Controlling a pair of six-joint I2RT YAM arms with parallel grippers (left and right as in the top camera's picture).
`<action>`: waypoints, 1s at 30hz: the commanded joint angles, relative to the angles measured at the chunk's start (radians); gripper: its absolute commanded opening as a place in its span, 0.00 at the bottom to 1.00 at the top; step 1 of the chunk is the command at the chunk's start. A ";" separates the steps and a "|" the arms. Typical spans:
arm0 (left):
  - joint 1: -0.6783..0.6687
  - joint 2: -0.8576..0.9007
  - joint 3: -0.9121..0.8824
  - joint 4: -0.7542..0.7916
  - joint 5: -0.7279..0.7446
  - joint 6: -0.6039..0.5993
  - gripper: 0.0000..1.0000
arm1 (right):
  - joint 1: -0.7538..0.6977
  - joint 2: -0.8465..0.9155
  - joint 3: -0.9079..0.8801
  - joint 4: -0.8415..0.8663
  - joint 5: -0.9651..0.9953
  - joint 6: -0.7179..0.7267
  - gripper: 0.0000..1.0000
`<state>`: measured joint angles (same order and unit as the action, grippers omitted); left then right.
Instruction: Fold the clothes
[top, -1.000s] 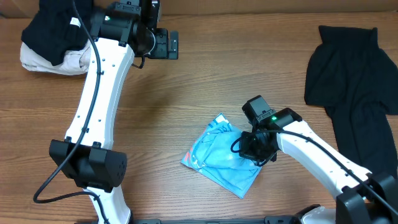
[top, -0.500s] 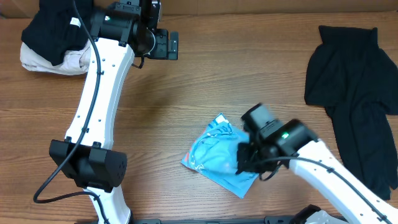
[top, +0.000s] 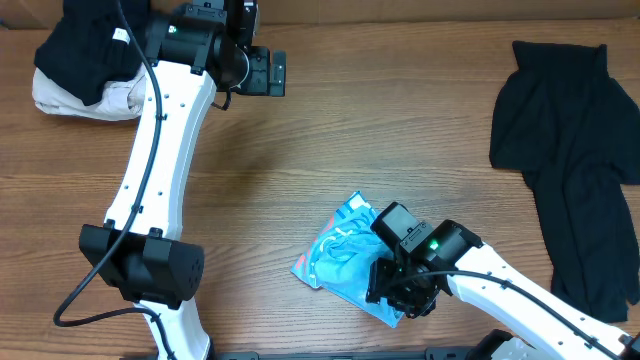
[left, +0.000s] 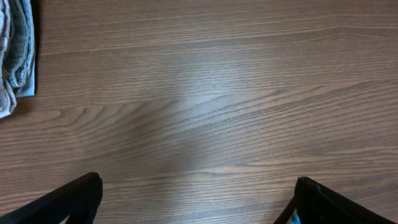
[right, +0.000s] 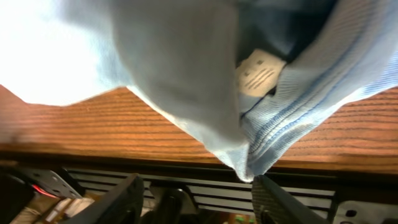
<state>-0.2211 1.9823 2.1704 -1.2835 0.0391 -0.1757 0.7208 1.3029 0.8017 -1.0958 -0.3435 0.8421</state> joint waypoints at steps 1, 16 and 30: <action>-0.002 -0.013 -0.004 -0.006 -0.018 0.032 1.00 | -0.048 -0.031 0.081 -0.004 0.039 0.022 0.76; -0.002 -0.013 -0.004 -0.003 -0.021 0.035 1.00 | -0.397 0.042 0.062 0.042 0.156 -0.135 0.71; -0.002 -0.013 -0.004 -0.007 -0.021 0.039 1.00 | -0.481 0.133 0.053 0.060 0.216 -0.139 0.04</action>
<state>-0.2211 1.9823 2.1696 -1.2896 0.0280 -0.1535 0.2928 1.4467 0.8608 -1.0161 -0.1528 0.7059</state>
